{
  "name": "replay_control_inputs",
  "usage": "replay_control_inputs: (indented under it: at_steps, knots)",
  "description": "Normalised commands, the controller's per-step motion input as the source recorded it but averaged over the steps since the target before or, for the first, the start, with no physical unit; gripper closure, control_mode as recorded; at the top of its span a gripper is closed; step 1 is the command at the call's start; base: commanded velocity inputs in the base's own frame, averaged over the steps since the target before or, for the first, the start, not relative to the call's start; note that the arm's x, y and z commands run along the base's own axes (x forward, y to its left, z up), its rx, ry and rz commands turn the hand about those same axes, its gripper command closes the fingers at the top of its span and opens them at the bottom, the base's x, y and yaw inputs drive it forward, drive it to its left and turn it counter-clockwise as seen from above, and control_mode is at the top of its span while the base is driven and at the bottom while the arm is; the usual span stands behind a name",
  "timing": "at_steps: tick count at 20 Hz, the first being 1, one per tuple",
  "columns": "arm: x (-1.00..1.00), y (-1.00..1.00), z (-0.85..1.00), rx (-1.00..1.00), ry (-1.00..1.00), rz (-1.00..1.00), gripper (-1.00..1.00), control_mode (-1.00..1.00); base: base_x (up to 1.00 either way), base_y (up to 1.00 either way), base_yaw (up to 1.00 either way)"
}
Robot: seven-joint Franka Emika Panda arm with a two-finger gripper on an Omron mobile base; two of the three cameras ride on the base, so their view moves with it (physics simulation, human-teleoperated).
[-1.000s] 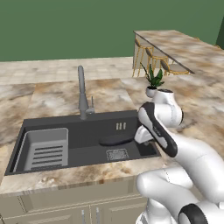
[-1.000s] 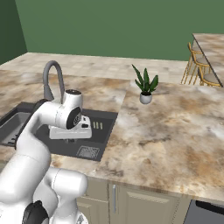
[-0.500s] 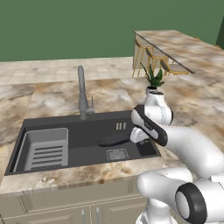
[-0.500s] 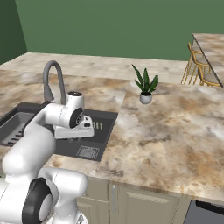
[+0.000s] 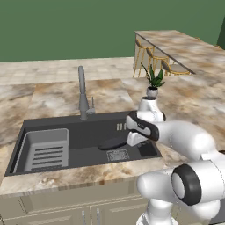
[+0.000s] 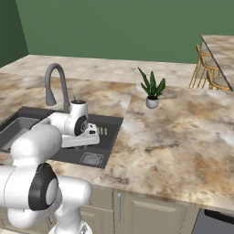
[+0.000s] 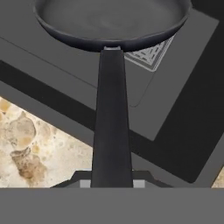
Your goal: Move the pot and pan from the stove into the sink.
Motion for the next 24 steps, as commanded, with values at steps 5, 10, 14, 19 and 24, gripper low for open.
replay_control_inputs:
  at_steps: [5,10,14,19,24]
  knots:
    - [0.20,0.00,-0.14,0.00,0.00,0.01,1.00,-1.00,0.00,0.00,0.00]
    - [0.17,0.00,-0.26,-0.01,0.00,0.00,1.00,-1.00,0.00,0.00,0.00]
    - [0.02,0.00,-0.35,-0.01,0.00,0.00,1.00,-1.00,0.00,0.00,0.00]
    - [0.02,0.00,-0.30,-0.01,-0.02,0.00,1.00,-1.00,0.00,0.00,0.00]
    - [0.06,0.00,-0.27,0.00,-0.04,0.00,1.00,-1.00,0.00,0.00,0.00]
